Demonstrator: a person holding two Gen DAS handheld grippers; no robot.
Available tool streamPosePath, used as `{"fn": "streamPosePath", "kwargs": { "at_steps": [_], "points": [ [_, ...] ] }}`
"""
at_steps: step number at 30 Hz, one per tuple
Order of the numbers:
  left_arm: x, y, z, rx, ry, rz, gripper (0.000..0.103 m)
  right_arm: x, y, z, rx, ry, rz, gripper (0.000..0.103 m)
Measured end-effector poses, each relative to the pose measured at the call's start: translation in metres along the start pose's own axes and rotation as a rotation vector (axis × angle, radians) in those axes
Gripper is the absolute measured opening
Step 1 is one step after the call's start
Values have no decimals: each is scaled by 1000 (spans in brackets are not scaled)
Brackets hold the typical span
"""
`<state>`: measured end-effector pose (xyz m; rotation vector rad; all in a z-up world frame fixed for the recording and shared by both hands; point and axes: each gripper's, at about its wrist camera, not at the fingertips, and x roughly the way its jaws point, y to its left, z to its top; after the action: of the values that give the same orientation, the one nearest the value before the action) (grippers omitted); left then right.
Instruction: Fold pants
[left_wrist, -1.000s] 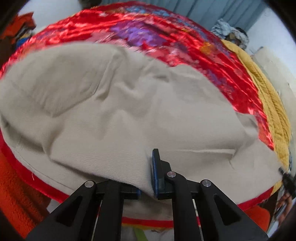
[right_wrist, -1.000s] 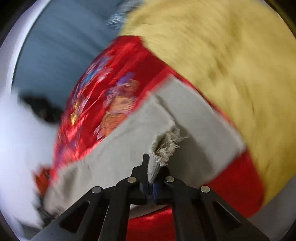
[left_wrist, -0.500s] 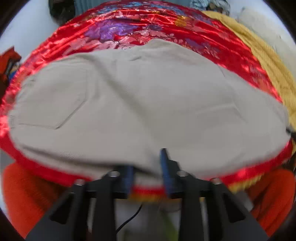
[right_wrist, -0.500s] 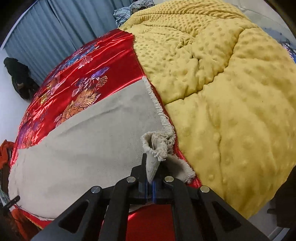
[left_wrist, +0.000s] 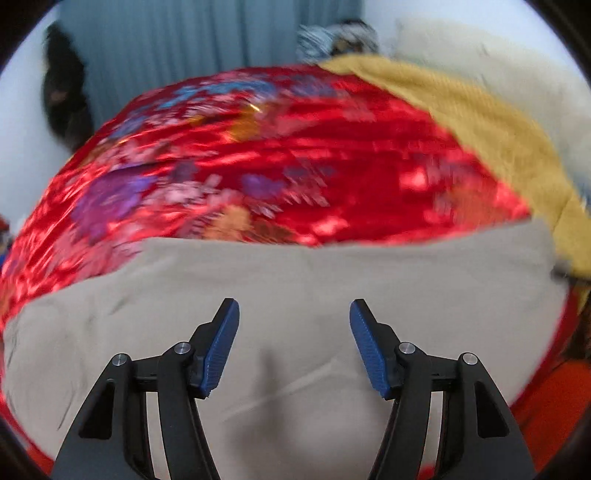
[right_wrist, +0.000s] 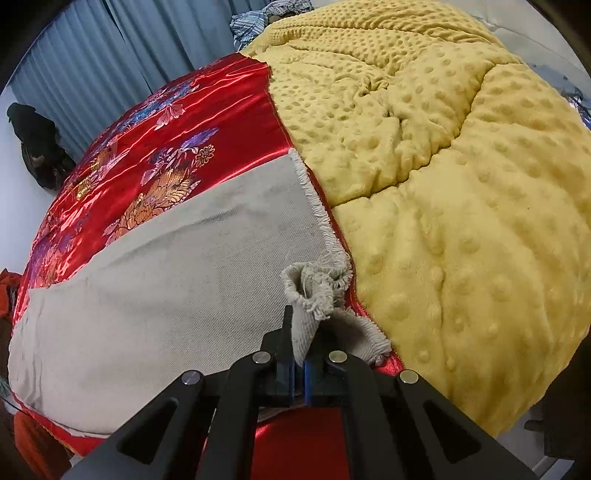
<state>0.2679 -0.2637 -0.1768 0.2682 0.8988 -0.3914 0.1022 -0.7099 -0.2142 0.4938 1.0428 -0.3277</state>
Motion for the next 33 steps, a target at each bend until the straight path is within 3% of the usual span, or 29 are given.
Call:
{"fn": "streamPosePath", "kwargs": {
  "at_steps": [3, 5, 7, 10, 11, 12, 14, 17, 18, 20, 23, 25, 26, 27, 29, 32, 33],
  "points": [
    [30, -34, -35, 125, 122, -18, 65, 1, -2, 0, 7, 2, 9, 2],
    [20, -42, -60, 169, 71, 2, 65, 1, -2, 0, 8, 3, 11, 1],
    [5, -46, -70, 207, 76, -2, 65, 1, -2, 1, 8, 5, 13, 1],
    [-17, -46, -54, 182, 91, -105, 66, 2, -2, 1, 6, 8, 10, 0],
    [-22, -52, -39, 179, 65, -143, 72, 2, -2, 1, 3, 7, 6, 0],
    [-23, -56, -26, 176, 39, -155, 82, 2, -1, 0, 1, 7, 4, 0],
    [-11, -66, 9, 147, 11, -167, 89, 2, -1, 1, 3, 6, 2, 0],
    [25, -74, 25, 114, 73, -129, 85, 2, -2, 1, 9, 7, 5, 0],
    [35, -79, 19, 126, 113, -105, 79, 2, -2, 2, 3, 9, 4, 0],
    [41, -88, -11, 180, 172, -108, 78, 0, -1, 2, -15, 10, 4, 0],
    [11, -110, -62, 276, 69, -61, 78, -7, -3, 3, -26, 9, 17, 3],
    [6, -114, -75, 264, 52, -50, 78, -16, -7, 5, -35, 15, 25, 9],
    [7, -112, -75, 245, 54, -57, 79, -22, -9, 7, -44, 12, 15, 19],
    [10, -110, -73, 224, 72, -69, 82, -33, -12, 12, -65, -7, -27, 30],
    [14, -108, -69, 209, 82, -75, 85, -49, -14, 26, -125, -69, -135, 40],
    [14, -114, -72, 214, 65, -63, 86, -52, -10, 73, -246, -157, -224, 57],
    [14, -113, -71, 215, 57, -58, 86, -44, -8, 96, -271, -177, -231, 58]
  ]
}}
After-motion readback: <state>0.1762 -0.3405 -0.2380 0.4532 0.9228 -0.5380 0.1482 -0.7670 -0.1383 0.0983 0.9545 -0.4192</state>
